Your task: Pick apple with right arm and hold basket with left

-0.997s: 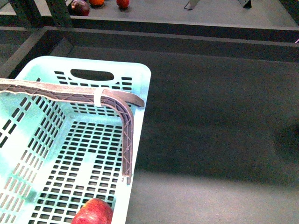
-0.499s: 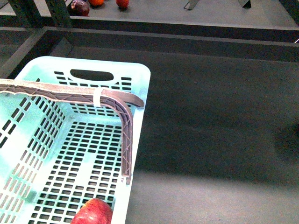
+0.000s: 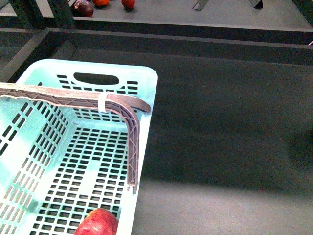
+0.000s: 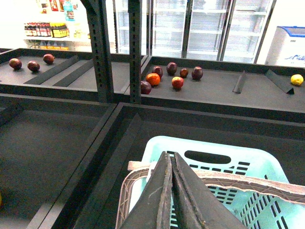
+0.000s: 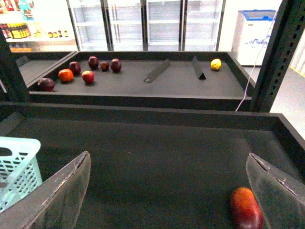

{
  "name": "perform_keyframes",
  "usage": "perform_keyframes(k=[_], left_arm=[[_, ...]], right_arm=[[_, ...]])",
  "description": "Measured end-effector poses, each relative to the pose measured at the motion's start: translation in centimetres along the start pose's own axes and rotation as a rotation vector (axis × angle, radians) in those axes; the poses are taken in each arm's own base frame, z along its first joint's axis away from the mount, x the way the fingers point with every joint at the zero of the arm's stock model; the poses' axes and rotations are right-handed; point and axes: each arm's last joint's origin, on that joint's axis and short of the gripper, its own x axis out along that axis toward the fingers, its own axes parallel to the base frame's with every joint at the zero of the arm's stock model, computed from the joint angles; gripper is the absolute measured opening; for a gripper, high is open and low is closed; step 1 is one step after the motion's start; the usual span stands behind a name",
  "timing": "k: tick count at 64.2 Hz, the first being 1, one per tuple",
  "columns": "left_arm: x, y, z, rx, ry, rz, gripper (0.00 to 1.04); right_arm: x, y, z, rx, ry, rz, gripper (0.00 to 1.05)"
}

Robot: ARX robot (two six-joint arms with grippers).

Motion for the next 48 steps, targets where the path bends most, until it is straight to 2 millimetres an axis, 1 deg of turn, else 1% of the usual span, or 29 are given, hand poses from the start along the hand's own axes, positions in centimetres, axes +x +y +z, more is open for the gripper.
perform_keyframes(k=[14,19,20,22,29,37,38,41,44,48], left_arm=[[0.00,0.00,0.00,-0.001,0.000,0.000,0.04],[0.00,0.00,0.00,0.000,0.000,0.000,0.21],[0.00,0.00,0.00,0.000,0.000,0.000,0.23],[0.00,0.00,0.00,0.000,0.000,0.000,0.30],[0.00,0.00,0.00,0.000,0.000,0.000,0.50],[0.00,0.00,0.00,0.000,0.000,0.000,0.80],[0.00,0.00,0.00,0.000,0.000,0.000,0.81],[0.00,0.00,0.00,0.000,0.000,0.000,0.92],[0.00,0.00,0.00,0.000,0.000,0.000,0.99],[0.00,0.00,0.00,0.002,0.000,0.000,0.97]], right_arm=[[0.00,0.00,0.00,0.000,0.000,0.000,0.96],[0.00,0.00,0.00,0.000,0.000,0.000,0.96],[0.00,0.00,0.00,0.000,0.000,0.000,0.96],[0.00,0.00,0.00,0.000,0.000,0.000,0.96],[0.00,0.00,0.00,0.000,0.000,0.000,0.96],[0.00,0.00,0.00,0.000,0.000,0.000,0.96],[0.00,0.00,0.00,0.000,0.000,0.000,0.96],[0.00,0.00,0.00,0.000,0.000,0.000,0.96],[0.00,0.00,0.00,0.000,0.000,0.000,0.96],[0.00,0.00,0.00,0.000,0.000,0.000,0.96]])
